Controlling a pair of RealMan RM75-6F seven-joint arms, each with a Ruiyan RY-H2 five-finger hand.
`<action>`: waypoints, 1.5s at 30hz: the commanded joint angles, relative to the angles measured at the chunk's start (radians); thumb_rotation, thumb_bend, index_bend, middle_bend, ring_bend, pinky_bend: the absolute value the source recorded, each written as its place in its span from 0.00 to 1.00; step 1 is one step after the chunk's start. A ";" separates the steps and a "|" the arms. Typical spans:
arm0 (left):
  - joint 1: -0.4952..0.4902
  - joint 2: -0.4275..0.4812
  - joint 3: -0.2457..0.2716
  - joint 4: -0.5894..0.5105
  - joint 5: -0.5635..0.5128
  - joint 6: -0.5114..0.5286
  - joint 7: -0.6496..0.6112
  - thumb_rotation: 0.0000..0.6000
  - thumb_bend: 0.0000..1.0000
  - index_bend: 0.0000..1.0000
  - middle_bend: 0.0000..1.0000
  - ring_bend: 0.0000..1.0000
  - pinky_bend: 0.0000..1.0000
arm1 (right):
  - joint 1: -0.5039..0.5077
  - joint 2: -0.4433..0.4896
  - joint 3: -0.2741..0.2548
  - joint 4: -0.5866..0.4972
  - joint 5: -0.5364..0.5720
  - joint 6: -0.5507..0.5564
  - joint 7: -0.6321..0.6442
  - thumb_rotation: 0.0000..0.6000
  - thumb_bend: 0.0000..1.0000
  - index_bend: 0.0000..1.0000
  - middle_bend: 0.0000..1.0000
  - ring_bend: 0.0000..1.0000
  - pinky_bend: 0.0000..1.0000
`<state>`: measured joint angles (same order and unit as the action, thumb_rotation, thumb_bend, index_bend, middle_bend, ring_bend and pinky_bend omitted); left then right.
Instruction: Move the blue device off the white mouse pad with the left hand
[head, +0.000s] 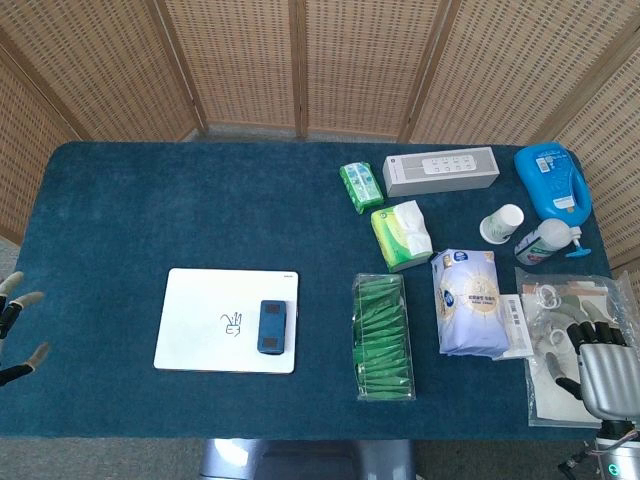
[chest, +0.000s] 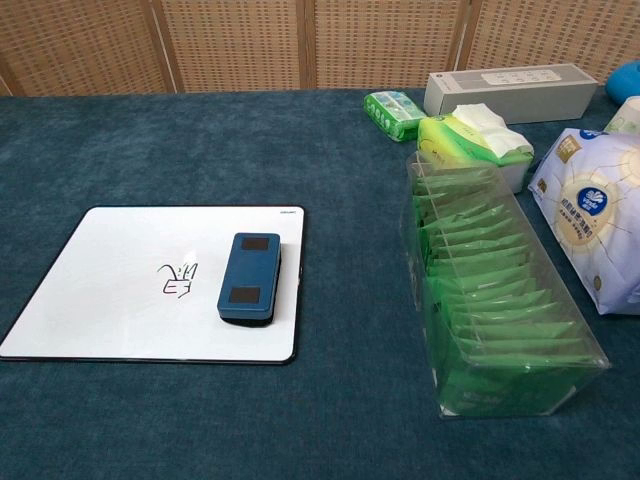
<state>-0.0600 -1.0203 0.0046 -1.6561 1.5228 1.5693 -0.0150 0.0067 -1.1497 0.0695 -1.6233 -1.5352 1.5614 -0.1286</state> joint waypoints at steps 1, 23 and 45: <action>-0.001 -0.002 0.001 0.003 0.004 -0.007 -0.007 1.00 0.33 0.25 0.10 0.00 0.00 | -0.002 0.004 -0.003 -0.003 -0.002 0.002 0.000 1.00 0.34 0.27 0.23 0.12 0.25; -0.333 0.016 -0.039 0.001 0.214 -0.376 0.010 1.00 0.33 0.27 0.08 0.00 0.00 | -0.041 0.029 -0.017 -0.054 -0.017 0.061 -0.020 1.00 0.31 0.27 0.23 0.12 0.25; -0.753 -0.233 0.029 0.237 0.523 -0.616 -0.077 1.00 0.30 0.18 0.00 0.00 0.00 | -0.063 0.033 -0.002 -0.084 0.017 0.082 -0.071 1.00 0.32 0.27 0.23 0.12 0.25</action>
<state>-0.7922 -1.2323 0.0192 -1.4343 2.0372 0.9704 -0.0783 -0.0556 -1.1159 0.0672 -1.7075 -1.5189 1.6440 -0.1994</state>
